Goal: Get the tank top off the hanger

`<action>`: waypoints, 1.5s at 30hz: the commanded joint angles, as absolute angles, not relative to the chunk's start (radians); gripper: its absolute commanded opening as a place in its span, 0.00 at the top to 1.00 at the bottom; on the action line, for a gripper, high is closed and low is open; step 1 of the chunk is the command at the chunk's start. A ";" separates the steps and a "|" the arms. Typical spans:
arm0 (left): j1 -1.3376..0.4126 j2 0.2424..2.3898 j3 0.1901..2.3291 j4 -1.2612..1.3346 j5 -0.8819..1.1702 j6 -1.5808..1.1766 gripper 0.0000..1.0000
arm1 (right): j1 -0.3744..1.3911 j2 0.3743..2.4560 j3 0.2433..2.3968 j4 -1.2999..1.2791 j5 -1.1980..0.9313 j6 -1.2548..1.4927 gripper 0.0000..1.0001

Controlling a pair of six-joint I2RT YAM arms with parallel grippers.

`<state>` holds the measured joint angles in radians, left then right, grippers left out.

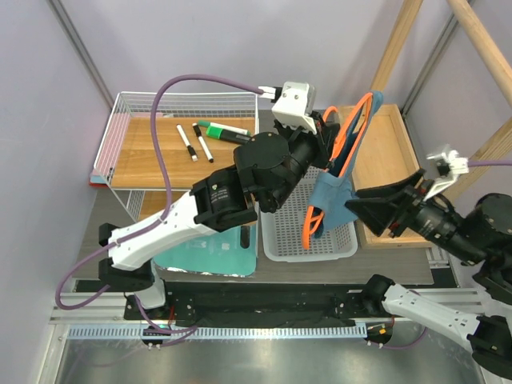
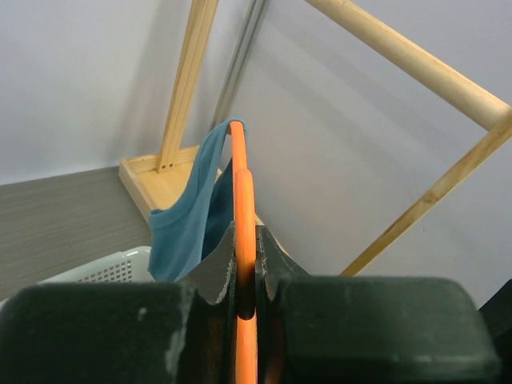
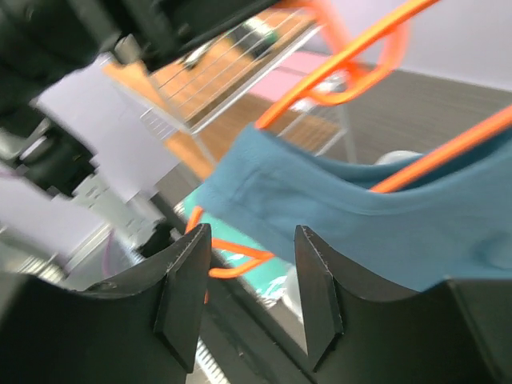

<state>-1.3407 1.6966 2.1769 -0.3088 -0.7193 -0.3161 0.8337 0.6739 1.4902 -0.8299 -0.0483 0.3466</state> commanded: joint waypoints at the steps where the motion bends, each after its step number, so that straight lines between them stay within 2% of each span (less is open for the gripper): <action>1: -1.350 1.576 2.126 -0.270 -0.677 -0.359 1.00 | 0.833 0.640 1.620 -0.995 0.294 0.334 0.48; 7: -1.353 1.459 2.011 -0.259 -0.598 -0.414 1.00 | 0.833 0.751 1.726 -1.138 0.540 0.305 0.46; 14: -1.353 1.313 1.911 -0.279 -0.477 -0.468 1.00 | 0.834 0.848 1.724 -1.026 0.612 0.264 0.40; 19: -1.353 1.244 1.864 -0.308 -0.443 -0.486 1.00 | 0.834 0.902 1.761 -0.918 0.560 0.256 0.36; 30: -1.353 1.114 1.750 -0.301 -0.368 -0.517 1.00 | 0.833 0.881 1.718 -0.752 0.417 0.345 0.37; 36: -1.353 1.080 1.715 -0.293 -0.341 -0.528 1.00 | 0.833 0.891 1.684 -0.746 0.422 0.348 0.37; 43: -1.353 1.068 1.698 -0.293 -0.318 -0.535 1.00 | 0.833 0.888 1.652 -0.719 0.391 0.350 0.44; 45: -1.353 1.068 1.695 -0.291 -0.318 -0.535 1.00 | 0.833 0.884 1.641 -0.713 0.390 0.350 0.50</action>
<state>-1.3479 1.0893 1.6928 -0.3717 -0.3439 -0.5171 0.8337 0.8841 1.6550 -0.7723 0.4133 0.3435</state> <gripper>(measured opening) 0.059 0.556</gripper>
